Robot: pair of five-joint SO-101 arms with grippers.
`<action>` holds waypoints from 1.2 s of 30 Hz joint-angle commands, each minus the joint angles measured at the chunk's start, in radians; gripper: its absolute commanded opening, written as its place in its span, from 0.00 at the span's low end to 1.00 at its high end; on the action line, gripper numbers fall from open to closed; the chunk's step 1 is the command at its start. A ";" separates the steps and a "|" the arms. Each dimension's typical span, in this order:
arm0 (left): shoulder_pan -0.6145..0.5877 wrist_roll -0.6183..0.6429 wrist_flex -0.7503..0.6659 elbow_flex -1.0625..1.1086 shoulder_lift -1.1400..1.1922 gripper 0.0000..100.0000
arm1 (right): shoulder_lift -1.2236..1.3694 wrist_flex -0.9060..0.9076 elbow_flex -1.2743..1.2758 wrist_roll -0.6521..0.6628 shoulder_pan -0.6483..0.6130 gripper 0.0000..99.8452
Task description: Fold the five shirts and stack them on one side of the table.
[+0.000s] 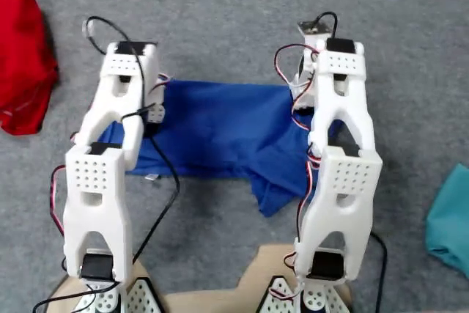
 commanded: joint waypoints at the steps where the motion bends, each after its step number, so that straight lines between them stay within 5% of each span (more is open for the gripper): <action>1: -0.048 -0.006 -0.060 0.003 0.002 0.02 | 0.044 -0.011 -0.114 0.040 -0.007 0.01; 9: -0.011 -0.005 0.008 -0.126 0.012 0.02 | 0.045 0.333 -0.529 0.066 -0.016 0.05; 13: 0.043 -0.038 0.121 -0.241 0.012 0.02 | -0.013 0.348 -0.558 0.068 -0.008 0.12; 19: 0.052 -0.074 0.164 -0.284 -0.045 0.02 | -0.348 0.348 -0.128 0.063 -0.068 0.06; 27: 0.083 -0.132 0.163 0.026 -0.268 0.02 | -0.805 0.342 0.484 -0.110 -0.171 0.05; 36: 0.074 -0.180 0.132 0.304 -0.506 0.02 | -0.990 0.342 0.869 -0.233 -0.177 0.05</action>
